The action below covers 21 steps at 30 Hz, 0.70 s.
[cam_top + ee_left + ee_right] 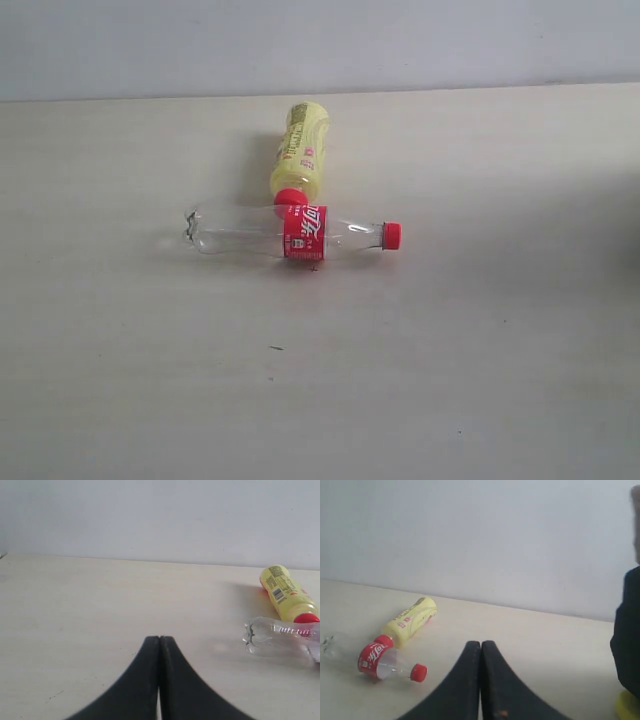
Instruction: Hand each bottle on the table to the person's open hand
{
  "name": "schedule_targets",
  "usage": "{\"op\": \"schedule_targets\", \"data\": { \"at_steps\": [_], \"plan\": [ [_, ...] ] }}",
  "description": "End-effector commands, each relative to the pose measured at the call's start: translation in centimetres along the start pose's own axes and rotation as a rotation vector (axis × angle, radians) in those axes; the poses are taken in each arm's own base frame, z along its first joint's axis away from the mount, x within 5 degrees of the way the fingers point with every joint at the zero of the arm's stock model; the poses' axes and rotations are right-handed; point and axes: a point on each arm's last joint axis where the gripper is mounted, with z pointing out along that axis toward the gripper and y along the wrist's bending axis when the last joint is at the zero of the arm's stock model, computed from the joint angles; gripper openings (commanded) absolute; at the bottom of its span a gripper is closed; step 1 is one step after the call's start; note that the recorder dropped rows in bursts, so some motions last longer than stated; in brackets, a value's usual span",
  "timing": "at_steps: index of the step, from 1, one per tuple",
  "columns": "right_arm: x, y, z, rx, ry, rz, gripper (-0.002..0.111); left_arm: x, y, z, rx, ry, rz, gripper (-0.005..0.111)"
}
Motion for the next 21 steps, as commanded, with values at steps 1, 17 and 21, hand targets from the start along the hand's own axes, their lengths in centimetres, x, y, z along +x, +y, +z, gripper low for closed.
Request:
{"op": "schedule_targets", "data": {
  "at_steps": [1, 17, 21],
  "plan": [
    [0.5, 0.1, 1.3, -0.010, -0.157, 0.026, 0.000, 0.0, 0.0, -0.1, 0.004, -0.007, 0.003, 0.000],
    [5.5, 0.2, 3.7, -0.009, -0.006, 0.012, 0.000, 0.0, 0.0, -0.1, 0.004, -0.007, 0.003, 0.000],
    [5.5, 0.2, 3.7, -0.009, -0.006, 0.012, 0.000, 0.0, 0.0, -0.1, 0.004, -0.007, 0.003, 0.000]
  ]
}}
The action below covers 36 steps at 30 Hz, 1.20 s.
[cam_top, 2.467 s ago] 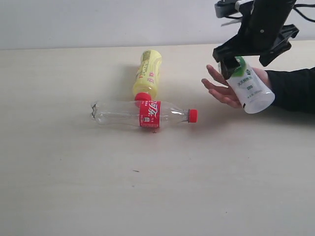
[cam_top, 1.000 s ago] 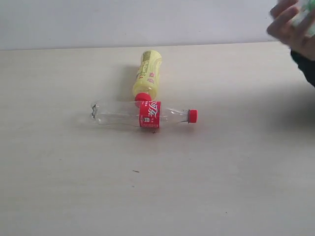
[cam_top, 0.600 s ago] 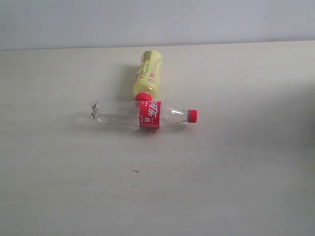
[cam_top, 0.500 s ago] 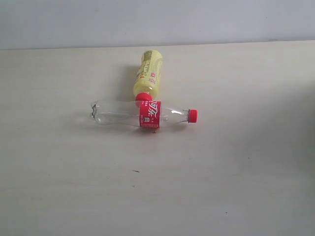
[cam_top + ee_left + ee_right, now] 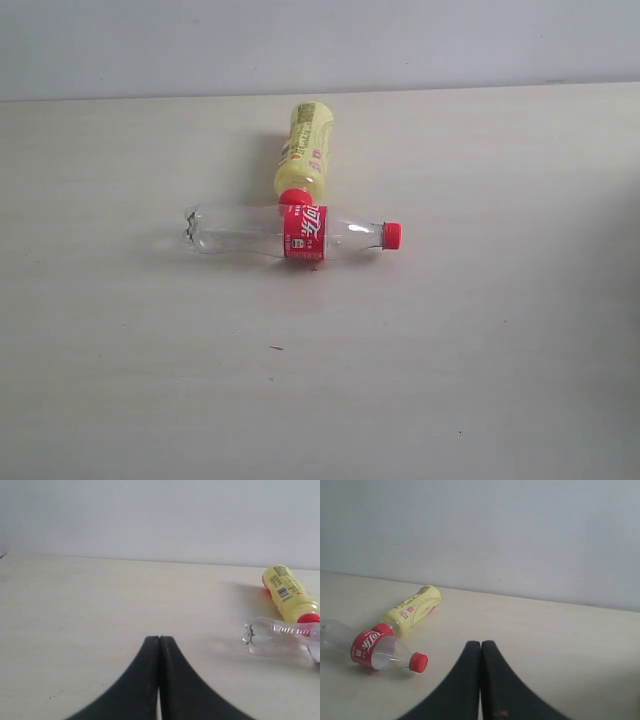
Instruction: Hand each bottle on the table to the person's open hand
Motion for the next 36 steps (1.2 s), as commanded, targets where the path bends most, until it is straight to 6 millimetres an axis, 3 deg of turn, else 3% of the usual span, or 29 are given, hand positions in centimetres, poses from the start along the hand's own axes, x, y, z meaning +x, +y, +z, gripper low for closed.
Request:
{"op": "schedule_targets", "data": {
  "at_steps": [1, 9, 12, 22, 29, 36],
  "plan": [
    [0.1, 0.0, 0.0, 0.002, -0.010, 0.000, 0.000, 0.0, 0.0, -0.1, 0.004, -0.007, 0.003, 0.000],
    [0.1, 0.0, 0.0, 0.002, -0.010, 0.000, 0.000, 0.0, 0.0, -0.1, 0.004, -0.007, 0.003, 0.000],
    [0.1, 0.0, 0.0, 0.002, -0.010, 0.000, 0.000, -0.2, 0.2, -0.1, -0.026, -0.020, 0.212, 0.000],
    [0.1, 0.0, 0.0, 0.002, -0.010, 0.000, 0.000, -0.2, 0.3, -0.1, -0.033, -0.019, 0.379, 0.000],
    [0.1, 0.0, 0.0, 0.002, -0.010, 0.000, 0.000, -1.0, -0.1, -0.1, -0.009, -0.118, 0.366, 0.000],
    [0.1, 0.0, 0.0, 0.002, -0.010, 0.000, 0.000, -2.9, -0.8, -0.6, 0.063, -0.337, 0.154, 0.000]
  ]
}}
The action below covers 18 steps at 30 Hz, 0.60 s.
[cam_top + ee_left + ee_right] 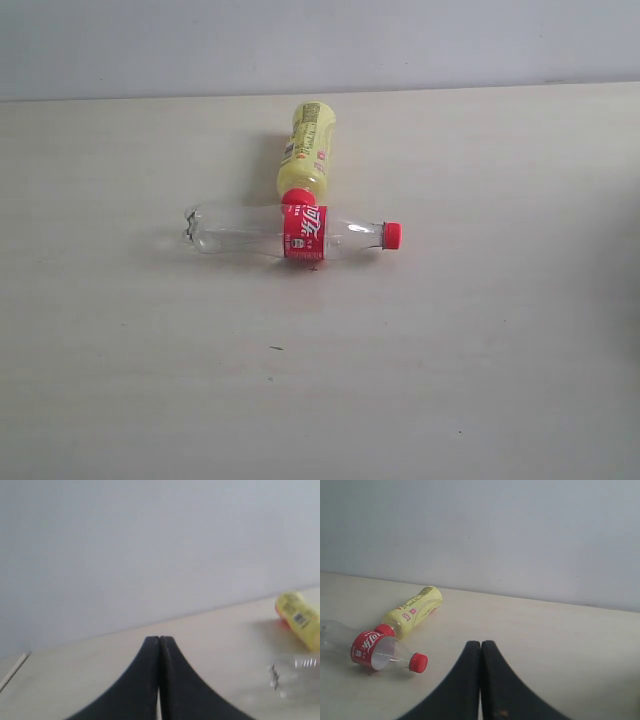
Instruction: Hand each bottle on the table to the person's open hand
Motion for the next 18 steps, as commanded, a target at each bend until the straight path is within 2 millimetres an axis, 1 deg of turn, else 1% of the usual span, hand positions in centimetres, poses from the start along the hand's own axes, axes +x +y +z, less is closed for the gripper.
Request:
{"op": "schedule_targets", "data": {
  "at_steps": [1, 8, 11, 18],
  "plan": [
    [0.08, -0.01, 0.04, 0.002, -0.009, 0.000, 0.000, -1.28, -0.06, -0.15, 0.021, -0.141, -0.171, 0.000],
    [-0.76, -0.01, -0.01, 0.002, -0.102, 0.000, 0.000, -1.50, -0.07, -0.18, 0.043, -0.163, -0.401, 0.000],
    [-0.72, -0.01, -0.01, 0.002, -0.098, 0.000, 0.000, -1.75, -0.08, -0.23, 0.051, -0.190, -0.416, 0.000],
    [-0.72, -0.01, -0.01, 0.002, -0.098, 0.000, 0.000, -1.84, -0.08, -0.25, 0.063, -0.197, -0.513, 0.000]
  ]
}}
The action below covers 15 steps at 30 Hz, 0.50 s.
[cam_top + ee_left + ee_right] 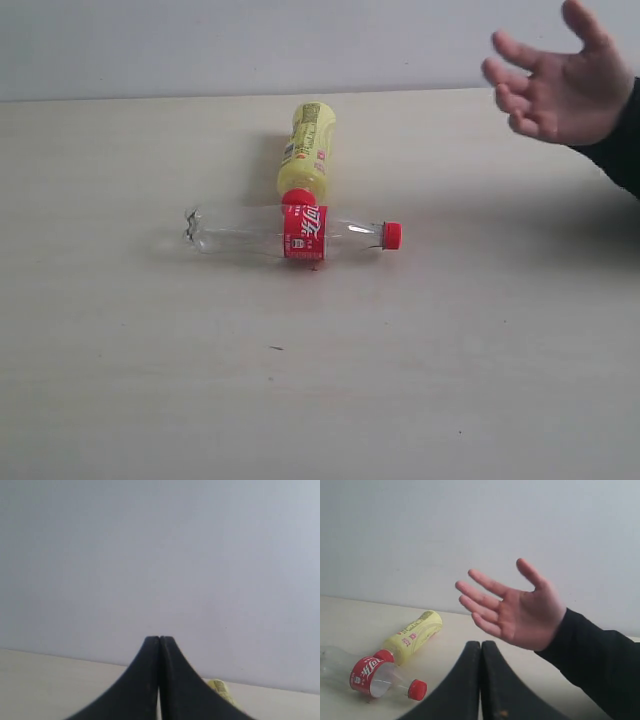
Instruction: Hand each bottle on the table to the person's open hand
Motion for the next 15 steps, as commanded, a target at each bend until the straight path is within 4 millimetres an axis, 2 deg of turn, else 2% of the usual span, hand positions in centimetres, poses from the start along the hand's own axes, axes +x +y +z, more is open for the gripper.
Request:
{"op": "schedule_targets", "data": {
  "at_steps": [1, 8, 15],
  "plan": [
    [0.1, 0.0, 0.0, 0.002, -0.012, 0.000, 0.000, -0.3, -0.1, -0.1, 0.018, -0.028, -0.071, 0.000],
    [0.1, 0.0, 0.0, 0.002, -0.007, 0.000, 0.000, -1.6, -0.9, -0.1, 0.108, -0.168, -0.094, 0.000],
    [0.1, 0.0, 0.0, 0.002, -0.007, 0.000, 0.000, -0.9, -0.9, 1.9, 0.106, -0.070, -0.104, 0.000]
  ]
}}
